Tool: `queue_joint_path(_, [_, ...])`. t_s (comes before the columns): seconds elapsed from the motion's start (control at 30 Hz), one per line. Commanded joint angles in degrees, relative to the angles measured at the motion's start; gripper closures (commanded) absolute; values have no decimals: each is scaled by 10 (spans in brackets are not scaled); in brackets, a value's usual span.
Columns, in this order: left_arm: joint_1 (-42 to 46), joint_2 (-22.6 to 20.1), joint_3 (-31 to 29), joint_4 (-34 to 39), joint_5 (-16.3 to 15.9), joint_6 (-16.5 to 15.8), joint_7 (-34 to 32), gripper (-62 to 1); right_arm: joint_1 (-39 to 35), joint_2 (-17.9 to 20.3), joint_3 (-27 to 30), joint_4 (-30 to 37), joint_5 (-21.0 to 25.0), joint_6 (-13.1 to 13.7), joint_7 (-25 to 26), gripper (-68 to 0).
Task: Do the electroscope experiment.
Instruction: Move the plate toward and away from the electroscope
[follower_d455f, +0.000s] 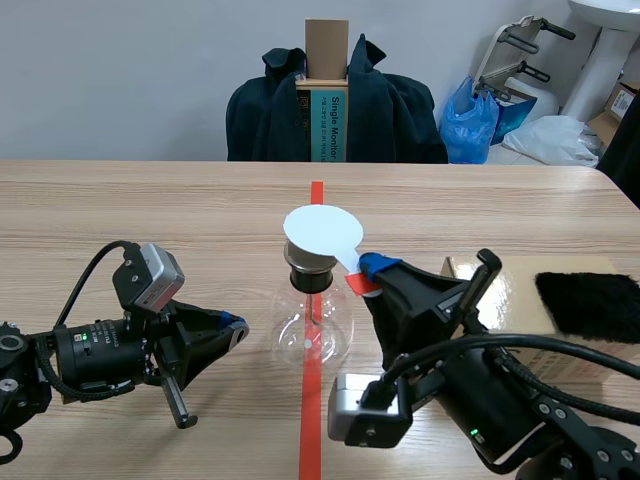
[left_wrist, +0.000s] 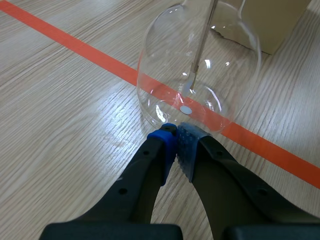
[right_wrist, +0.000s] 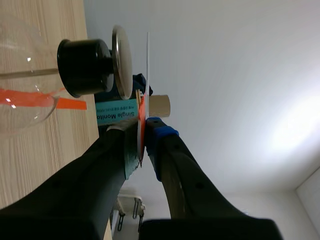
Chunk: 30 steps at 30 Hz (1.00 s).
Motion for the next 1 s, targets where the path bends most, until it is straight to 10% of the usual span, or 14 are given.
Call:
queue_joint_path(0.0, [-4, 1, -5, 12, -6, 0, -8, -21, 7, 5, 4, 7, -2, -6, 10, -8])
queue_joint_path(0.53, [-4, 1, -5, 12, -6, 0, -8, -21, 7, 5, 4, 7, -9, -6, 25, -8])
queue_joint_path(0.97, [-4, 1, -5, 12, -6, 0, -8, -21, 7, 5, 4, 7, -8, -6, -124, -8])
